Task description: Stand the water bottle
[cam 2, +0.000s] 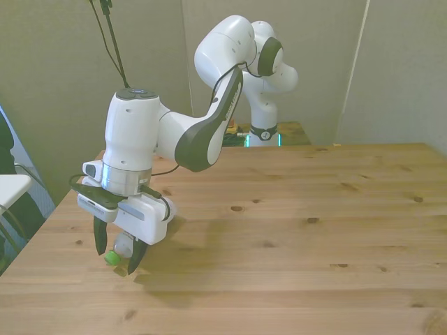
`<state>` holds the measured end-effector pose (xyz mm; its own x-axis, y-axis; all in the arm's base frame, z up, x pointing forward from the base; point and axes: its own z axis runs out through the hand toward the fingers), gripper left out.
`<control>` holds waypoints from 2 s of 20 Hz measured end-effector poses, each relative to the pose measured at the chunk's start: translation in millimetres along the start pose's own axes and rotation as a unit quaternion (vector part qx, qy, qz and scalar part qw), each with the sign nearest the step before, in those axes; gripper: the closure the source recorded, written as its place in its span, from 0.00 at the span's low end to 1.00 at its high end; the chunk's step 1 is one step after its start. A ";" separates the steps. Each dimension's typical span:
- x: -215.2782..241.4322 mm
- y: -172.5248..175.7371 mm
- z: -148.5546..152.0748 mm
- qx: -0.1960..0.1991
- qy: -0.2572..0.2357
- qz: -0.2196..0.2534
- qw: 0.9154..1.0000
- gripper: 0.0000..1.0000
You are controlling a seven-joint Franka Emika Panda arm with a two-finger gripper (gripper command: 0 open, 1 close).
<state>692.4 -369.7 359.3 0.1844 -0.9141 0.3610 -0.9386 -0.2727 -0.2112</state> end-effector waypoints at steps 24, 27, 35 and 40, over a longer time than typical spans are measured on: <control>-5.7 -1.6 -0.8 -0.024 -0.025 -0.006 0.999 1.00; -2.5 -5.1 -8.7 -0.017 -0.023 0.004 1.000 1.00; 10.6 -22.3 -98.7 0.067 0.026 0.034 0.997 1.00; -18.5 -28.0 -175.1 0.133 0.099 0.039 0.985 1.00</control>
<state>664.2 -292.6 517.6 0.0296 -0.8658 0.4994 -0.8326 -0.2979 -0.4670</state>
